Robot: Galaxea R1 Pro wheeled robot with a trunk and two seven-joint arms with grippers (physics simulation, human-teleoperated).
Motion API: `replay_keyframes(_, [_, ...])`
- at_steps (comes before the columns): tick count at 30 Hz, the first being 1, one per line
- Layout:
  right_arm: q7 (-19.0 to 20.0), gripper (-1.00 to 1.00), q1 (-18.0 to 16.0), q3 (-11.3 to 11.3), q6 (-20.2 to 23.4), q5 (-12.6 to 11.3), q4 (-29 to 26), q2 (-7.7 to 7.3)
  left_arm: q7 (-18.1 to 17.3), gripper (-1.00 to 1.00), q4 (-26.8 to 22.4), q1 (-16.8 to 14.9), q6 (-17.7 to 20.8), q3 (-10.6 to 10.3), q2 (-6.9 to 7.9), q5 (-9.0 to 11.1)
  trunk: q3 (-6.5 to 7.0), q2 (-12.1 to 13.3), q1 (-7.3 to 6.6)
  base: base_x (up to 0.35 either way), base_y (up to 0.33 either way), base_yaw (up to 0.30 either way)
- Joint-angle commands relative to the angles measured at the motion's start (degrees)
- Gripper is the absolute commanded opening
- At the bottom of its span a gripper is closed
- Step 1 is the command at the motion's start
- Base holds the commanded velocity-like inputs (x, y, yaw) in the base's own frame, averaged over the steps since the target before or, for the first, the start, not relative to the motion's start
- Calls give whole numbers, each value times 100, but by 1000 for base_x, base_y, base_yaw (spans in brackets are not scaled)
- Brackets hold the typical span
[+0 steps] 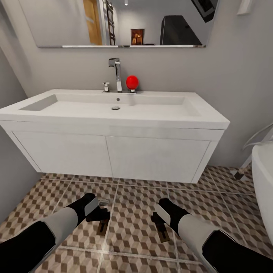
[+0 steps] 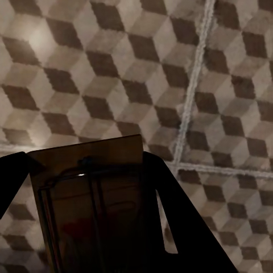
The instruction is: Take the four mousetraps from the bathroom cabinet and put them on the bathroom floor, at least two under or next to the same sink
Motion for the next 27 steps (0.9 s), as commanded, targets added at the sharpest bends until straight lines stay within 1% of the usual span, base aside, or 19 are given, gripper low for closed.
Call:
replay_keyframes(1, [-40,-100,-2,39,14,-71,-9,-2,65,-100,-12,-2,20,-23,2,48,-23,-44,21,0,0,0])
replay_keyframes(11, [-40,-100,-3,39,6,-64,-17,-2,65,-100,-12,-2,19,-23,2,48,-203,-445,241,0,0,0])
replay_keyframes(18, [-44,-100,-2,39,-88,-62,-15,-2,65,-100,-12,-2,19,-23,2,48,-328,-726,395,0,0,0])
replay_keyframes(27, [-48,-100,-3,39,-100,-62,-16,-2,65,-100,-12,-2,19,-23,2,48,-528,-738,418,0,0,0])
